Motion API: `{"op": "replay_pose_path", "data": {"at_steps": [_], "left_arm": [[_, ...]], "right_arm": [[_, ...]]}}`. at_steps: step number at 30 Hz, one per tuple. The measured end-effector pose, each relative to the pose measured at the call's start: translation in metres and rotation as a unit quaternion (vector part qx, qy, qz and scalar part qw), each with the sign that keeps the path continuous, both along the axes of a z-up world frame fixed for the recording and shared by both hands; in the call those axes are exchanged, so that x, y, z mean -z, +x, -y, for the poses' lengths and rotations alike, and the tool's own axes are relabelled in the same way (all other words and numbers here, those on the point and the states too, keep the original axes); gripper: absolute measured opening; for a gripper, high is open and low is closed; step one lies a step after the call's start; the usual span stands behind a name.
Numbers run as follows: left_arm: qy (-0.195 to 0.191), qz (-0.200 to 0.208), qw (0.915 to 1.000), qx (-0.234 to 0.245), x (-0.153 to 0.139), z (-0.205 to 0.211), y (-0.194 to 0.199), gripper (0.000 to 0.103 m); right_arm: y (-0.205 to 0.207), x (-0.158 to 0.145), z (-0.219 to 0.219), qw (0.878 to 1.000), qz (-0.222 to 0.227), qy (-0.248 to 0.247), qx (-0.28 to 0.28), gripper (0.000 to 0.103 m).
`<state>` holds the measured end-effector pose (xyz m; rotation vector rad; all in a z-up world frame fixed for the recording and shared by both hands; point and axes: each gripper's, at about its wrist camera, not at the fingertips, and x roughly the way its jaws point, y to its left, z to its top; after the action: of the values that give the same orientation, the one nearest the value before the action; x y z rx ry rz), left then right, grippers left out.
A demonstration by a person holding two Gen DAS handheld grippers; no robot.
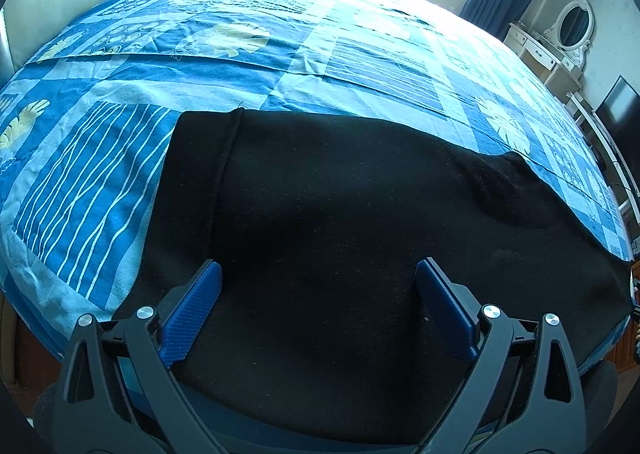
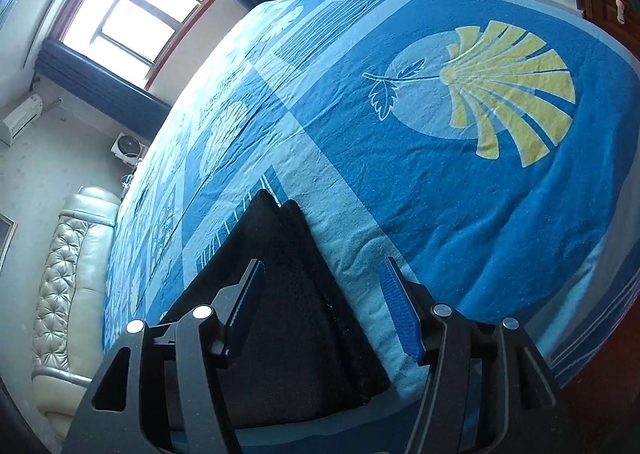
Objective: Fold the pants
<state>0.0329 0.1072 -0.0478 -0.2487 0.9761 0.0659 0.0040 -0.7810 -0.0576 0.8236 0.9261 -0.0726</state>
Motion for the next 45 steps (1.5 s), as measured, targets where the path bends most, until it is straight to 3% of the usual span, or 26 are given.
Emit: {"op": "replay_pose_path", "data": {"at_steps": [4, 5, 7, 11, 13, 14, 15, 19, 24, 29, 33, 39, 45], "left_arm": [[0.007, 0.0, 1.0, -0.004, 0.0, 0.003, 0.0, 0.097], [0.008, -0.001, 1.0, -0.005, 0.0, 0.003, 0.0, 0.097], [0.01, -0.002, 0.9999, -0.007, 0.0, 0.004, 0.0, 0.097], [0.013, -0.003, 0.9999, -0.008, 0.0, 0.004, 0.001, 0.097], [0.013, -0.003, 0.9999, -0.008, 0.0, 0.004, 0.001, 0.097], [0.012, -0.003, 0.9999, -0.008, 0.0, 0.004, 0.001, 0.097], [0.012, -0.003, 0.9999, -0.007, 0.0, 0.004, 0.001, 0.097], [0.011, -0.004, 0.9999, -0.006, 0.0, 0.004, 0.001, 0.097], [0.005, -0.006, 1.0, -0.001, -0.001, 0.002, 0.0, 0.097], [0.005, -0.007, 1.0, 0.004, -0.001, 0.002, -0.001, 0.097], [0.004, -0.009, 0.9999, 0.005, -0.002, 0.002, -0.001, 0.097], [0.007, -0.01, 0.9999, 0.007, -0.002, 0.003, -0.001, 0.097], [0.005, -0.013, 0.9999, 0.007, -0.002, 0.002, -0.001, 0.097]], "right_arm": [[0.005, 0.009, 0.008, 0.999, -0.001, 0.037, -0.029, 0.066], [0.006, 0.01, 0.007, 0.998, -0.002, 0.046, -0.04, 0.064], [0.014, 0.015, 0.002, 0.995, -0.016, 0.063, -0.073, 0.051], [0.027, 0.013, -0.022, 0.991, -0.04, 0.04, -0.12, 0.048], [0.031, 0.01, -0.034, 0.99, -0.053, 0.021, -0.132, 0.039], [0.032, 0.009, -0.039, 0.989, -0.056, 0.018, -0.138, 0.026], [0.032, 0.007, -0.045, 0.988, -0.057, 0.01, -0.142, 0.022], [0.034, -0.014, -0.067, 0.991, -0.042, -0.013, -0.13, 0.021], [0.031, -0.061, -0.092, 0.991, 0.018, -0.005, -0.13, 0.021], [0.036, -0.111, -0.147, 0.986, 0.066, -0.016, -0.153, 0.021], [0.049, -0.132, -0.214, 0.976, 0.097, -0.015, -0.193, 0.021], [0.07, -0.129, -0.326, 0.959, 0.103, -0.029, -0.262, 0.021], [0.081, -0.092, -0.422, 0.942, 0.066, -0.073, -0.322, 0.021]]}}
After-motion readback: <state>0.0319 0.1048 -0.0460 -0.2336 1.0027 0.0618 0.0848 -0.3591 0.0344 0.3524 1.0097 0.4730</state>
